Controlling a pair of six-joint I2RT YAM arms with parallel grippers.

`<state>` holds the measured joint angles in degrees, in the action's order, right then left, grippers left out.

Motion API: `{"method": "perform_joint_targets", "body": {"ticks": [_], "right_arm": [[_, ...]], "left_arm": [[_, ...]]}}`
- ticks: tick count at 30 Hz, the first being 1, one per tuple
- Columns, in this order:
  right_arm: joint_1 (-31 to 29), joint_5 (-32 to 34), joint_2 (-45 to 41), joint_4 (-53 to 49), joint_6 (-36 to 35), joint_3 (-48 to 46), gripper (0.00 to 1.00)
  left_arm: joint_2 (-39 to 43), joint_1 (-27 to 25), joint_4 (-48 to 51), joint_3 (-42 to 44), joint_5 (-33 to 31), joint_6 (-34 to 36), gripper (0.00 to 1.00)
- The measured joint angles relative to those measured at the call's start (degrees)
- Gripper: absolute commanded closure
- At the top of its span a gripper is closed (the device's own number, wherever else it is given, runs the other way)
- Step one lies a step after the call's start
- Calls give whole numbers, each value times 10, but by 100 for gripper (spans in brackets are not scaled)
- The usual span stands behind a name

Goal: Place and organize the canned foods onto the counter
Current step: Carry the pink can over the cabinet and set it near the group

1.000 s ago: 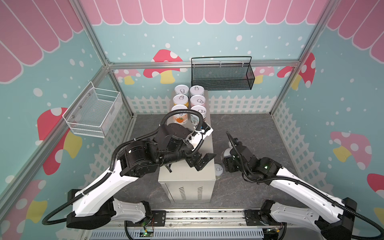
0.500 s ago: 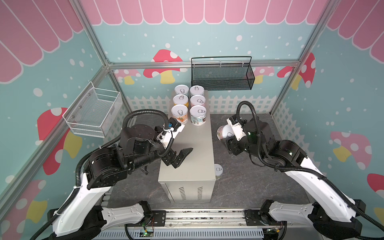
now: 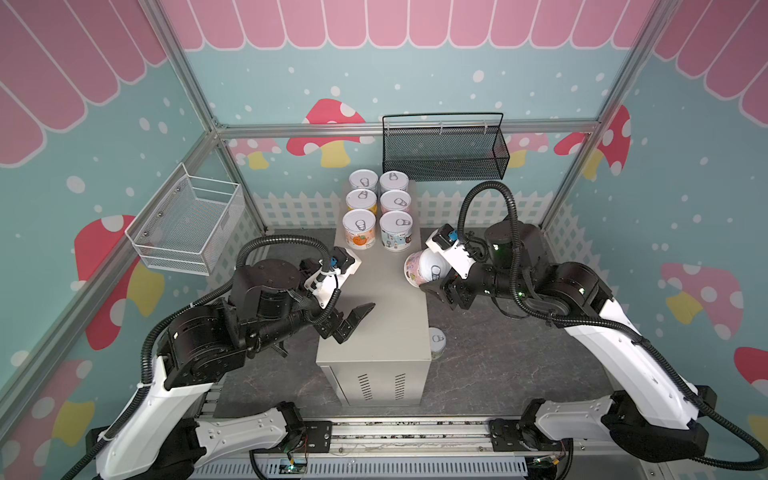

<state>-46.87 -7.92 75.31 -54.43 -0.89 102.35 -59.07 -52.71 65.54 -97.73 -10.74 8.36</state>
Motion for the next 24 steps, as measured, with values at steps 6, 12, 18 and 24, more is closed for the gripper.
{"method": "perform_joint_targets", "body": {"ticks": [6,12,18,24], "right_arm": [[-1,-45,53,-7,-24,38,32],[-12,-69,76,-8,-36,58,31],[-35,-80,99,-8,-51,77,30],[-65,-86,126,-18,-75,107,26]], "left_arm": [[1,1,-2,13,-5,0,1],[2,1,-7,30,-26,1,1],[13,5,-35,67,-41,3,1],[19,5,-59,93,-40,9,1]]}}
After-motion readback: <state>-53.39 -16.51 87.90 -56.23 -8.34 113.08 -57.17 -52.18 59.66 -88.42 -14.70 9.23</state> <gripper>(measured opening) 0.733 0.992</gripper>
